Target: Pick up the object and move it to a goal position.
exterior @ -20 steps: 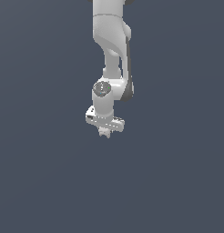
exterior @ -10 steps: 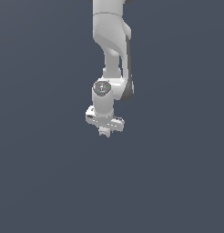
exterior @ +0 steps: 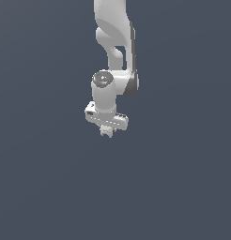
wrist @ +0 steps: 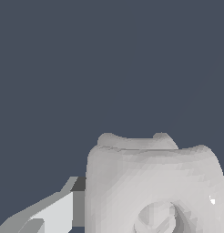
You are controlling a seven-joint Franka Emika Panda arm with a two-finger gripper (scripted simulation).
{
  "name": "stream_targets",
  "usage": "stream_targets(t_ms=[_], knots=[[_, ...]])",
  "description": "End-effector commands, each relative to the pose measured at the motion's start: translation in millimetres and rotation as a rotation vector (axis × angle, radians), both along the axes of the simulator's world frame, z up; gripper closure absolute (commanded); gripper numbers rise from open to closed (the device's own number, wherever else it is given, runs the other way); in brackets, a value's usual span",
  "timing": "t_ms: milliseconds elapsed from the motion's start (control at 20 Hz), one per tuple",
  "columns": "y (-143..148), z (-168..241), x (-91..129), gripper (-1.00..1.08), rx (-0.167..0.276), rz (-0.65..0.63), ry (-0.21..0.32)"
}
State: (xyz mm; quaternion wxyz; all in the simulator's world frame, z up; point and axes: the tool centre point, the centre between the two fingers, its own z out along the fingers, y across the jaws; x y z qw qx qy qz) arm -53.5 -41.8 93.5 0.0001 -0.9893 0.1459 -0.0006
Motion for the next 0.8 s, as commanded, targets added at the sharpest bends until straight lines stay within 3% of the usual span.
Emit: stream_targets(t_ms=[0, 750], knots=[[-2.0, 21.1, 1.0, 1.08, 0.000, 0.000, -0.001], [-17.5, 181.0, 10.0, 1.08, 0.000, -0.001, 0.000]])
